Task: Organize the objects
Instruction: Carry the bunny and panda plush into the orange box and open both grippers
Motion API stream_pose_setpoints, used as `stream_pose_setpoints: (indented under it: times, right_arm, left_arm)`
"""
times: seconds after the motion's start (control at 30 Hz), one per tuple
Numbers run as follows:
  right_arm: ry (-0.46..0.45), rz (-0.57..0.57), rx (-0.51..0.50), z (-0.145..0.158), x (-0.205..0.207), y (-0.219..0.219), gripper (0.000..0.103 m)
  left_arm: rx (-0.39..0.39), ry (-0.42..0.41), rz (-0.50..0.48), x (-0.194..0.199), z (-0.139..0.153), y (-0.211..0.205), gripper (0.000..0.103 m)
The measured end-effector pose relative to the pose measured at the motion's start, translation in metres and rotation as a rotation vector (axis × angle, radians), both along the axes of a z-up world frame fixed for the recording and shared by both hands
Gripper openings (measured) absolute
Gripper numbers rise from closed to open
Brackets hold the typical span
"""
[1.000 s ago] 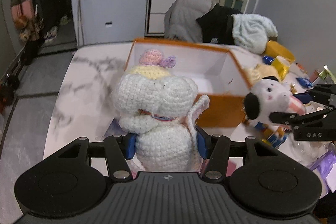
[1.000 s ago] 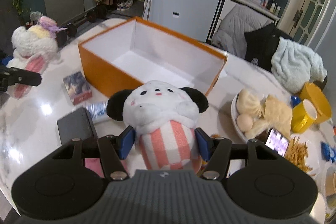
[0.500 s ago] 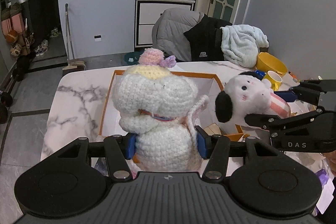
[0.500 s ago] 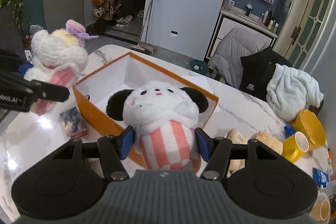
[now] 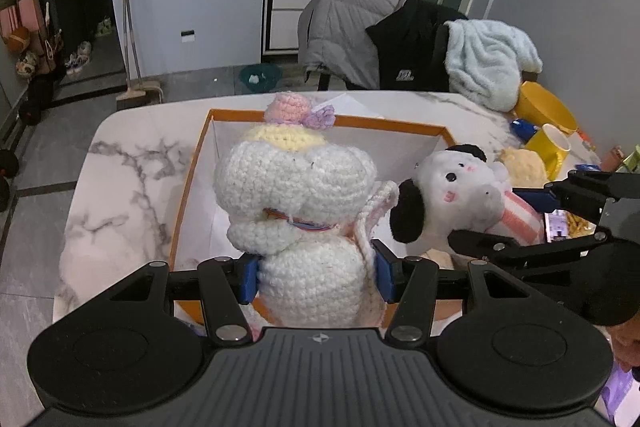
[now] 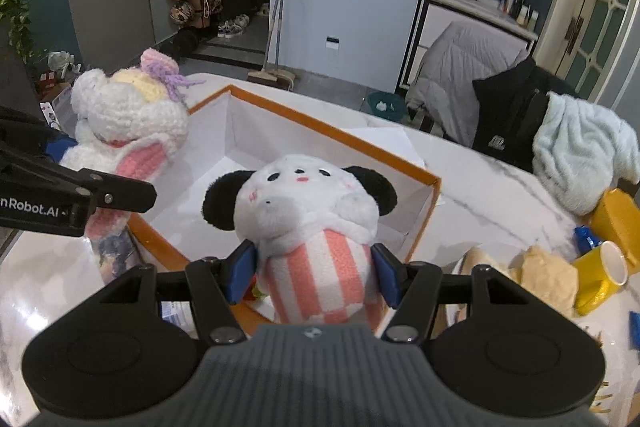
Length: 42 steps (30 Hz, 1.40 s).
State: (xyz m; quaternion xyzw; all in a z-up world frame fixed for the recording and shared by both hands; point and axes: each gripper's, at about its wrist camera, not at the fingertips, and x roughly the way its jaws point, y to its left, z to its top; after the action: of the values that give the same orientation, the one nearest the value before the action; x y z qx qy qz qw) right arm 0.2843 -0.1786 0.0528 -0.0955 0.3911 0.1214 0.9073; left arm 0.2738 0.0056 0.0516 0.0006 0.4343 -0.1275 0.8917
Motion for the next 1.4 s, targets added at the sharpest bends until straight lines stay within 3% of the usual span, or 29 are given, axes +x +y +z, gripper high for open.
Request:
stream_pose_setpoints:
  times: [0.53,0.9,1.4]
  right_arm:
    - [0.089,-0.013,-0.001,-0.049,0.065,0.002,0.063]
    - [0.178,-0.052,0.005,-0.083,0.102,0.003,0.064]
    - [0.172,-0.028,-0.122,-0.091,0.119,0.011,0.064]
  left_arm:
    - [0.031,0.102,0.007,0.052,-0.053,-0.018,0.063]
    - [0.008,0.199,0.041,0.081,-0.082,-0.014,0.063]
    - [0.050,0.266,0.056,0.094,-0.103,-0.020,0.063]
